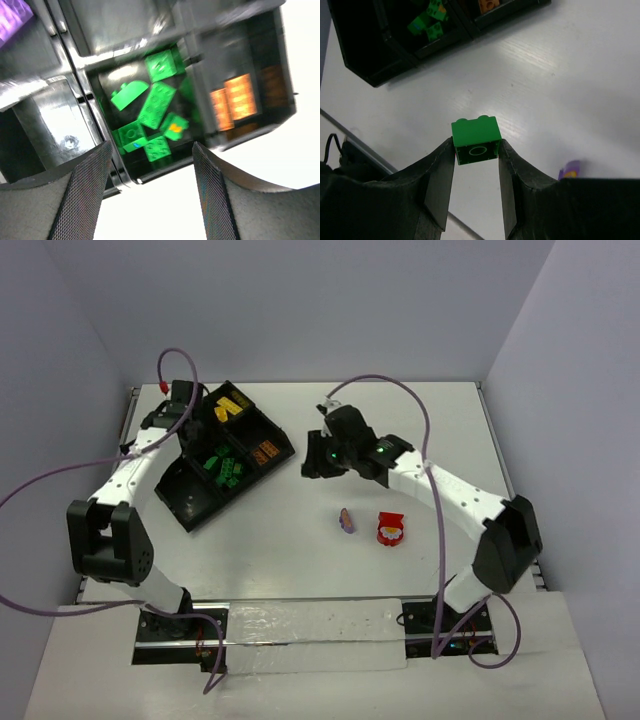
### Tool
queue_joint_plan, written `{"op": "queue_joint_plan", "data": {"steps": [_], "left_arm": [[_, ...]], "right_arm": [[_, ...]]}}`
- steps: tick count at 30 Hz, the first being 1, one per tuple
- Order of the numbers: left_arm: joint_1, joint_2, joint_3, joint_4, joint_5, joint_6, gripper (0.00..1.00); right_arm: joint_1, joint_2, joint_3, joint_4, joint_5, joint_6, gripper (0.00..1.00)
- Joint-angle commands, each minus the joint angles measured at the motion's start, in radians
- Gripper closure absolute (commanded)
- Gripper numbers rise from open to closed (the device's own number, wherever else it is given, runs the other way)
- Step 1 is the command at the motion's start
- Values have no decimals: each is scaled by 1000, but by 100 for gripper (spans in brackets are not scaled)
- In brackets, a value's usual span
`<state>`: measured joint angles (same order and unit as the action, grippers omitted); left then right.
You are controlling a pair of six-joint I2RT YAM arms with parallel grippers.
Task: Sort the legos into containers by color
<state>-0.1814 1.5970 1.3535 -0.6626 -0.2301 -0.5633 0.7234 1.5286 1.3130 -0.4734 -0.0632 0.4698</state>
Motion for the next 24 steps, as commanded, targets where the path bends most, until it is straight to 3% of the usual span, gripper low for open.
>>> {"op": "queue_joint_plan", "data": {"steps": [1,6,15,21,24], "left_arm": [[0,-155,125,-82,-1,7,27],[2,-256,127,-123,59,-34,27],[2,-380,72,-145,128,-90,26],[1,-406,52,-137,147,-83,26],[2,-404,47,-148,149,-76,26]], "right_arm": [[52,141,195,38,46,-47,100],[93,371,445,39,53,-39,100],[135,609,671,116,29,-2,100],[156,764,868,112,14,22,91],[162,836,954,108,17,43,80]]}}
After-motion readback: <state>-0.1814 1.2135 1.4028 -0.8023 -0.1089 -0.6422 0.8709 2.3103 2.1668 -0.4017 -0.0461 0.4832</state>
